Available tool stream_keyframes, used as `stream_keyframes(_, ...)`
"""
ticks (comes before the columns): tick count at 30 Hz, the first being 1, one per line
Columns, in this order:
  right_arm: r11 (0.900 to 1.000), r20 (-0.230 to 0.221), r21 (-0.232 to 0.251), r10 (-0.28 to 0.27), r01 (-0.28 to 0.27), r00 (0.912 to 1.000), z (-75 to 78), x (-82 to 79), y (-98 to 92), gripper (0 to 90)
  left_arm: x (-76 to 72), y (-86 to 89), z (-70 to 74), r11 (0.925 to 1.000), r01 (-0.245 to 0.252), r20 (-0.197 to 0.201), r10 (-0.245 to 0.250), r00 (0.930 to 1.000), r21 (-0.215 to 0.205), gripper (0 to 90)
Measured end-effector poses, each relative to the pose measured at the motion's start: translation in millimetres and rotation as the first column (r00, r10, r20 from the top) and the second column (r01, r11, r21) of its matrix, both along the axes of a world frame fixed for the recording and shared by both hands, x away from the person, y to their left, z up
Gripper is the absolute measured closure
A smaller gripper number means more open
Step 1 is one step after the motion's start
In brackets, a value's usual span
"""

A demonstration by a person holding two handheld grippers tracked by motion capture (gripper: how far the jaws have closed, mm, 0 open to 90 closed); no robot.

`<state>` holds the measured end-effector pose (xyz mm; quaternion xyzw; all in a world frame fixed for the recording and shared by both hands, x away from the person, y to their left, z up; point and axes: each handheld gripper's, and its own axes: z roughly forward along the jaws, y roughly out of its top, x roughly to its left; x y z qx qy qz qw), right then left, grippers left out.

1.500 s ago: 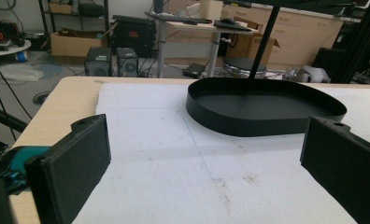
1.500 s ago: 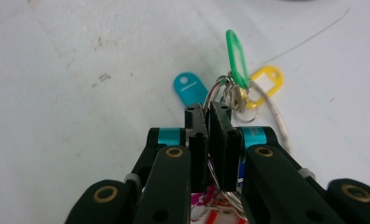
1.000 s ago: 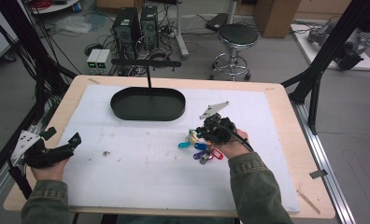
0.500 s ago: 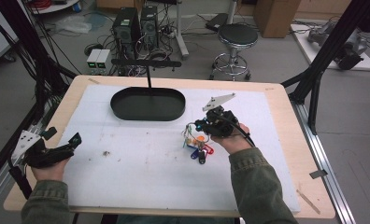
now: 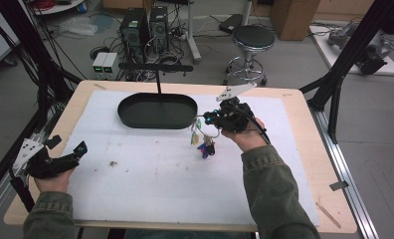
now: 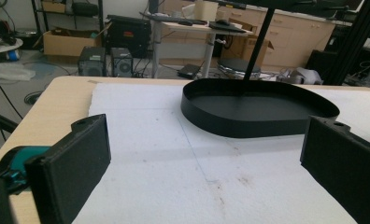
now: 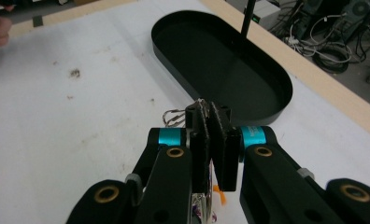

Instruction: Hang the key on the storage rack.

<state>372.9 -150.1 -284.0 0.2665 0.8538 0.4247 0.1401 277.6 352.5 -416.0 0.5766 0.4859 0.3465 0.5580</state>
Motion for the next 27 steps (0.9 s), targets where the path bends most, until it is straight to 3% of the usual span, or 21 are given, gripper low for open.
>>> stream_keyframes(3, 1.0, 0.011, -0.001, 0.006, -0.006, 0.9999, 8.9, 4.3, 4.7, 86.5, 0.3, 0.3, -0.4, 1.0, 0.002, -0.002, -0.002, 1.0, 0.002, 2.2)
stream_keyframes(7, 0.999, 0.007, 0.035, 0.011, -0.011, 0.9999, 14.8, 10.7, 9.5, 86.5, -0.1, 0.0, -0.2, 1.0, 0.004, -0.004, -0.004, 1.0, 0.001, 2.2)
stream_keyframes(27, 0.997, -0.009, 0.029, 0.068, -0.068, 0.9977, 27.1, 41.5, 35.7, 86.5, 2.2, 0.1, -1.2, 0.9999, 0.008, -0.006, -0.008, 1.0, 0.007, 2.2)
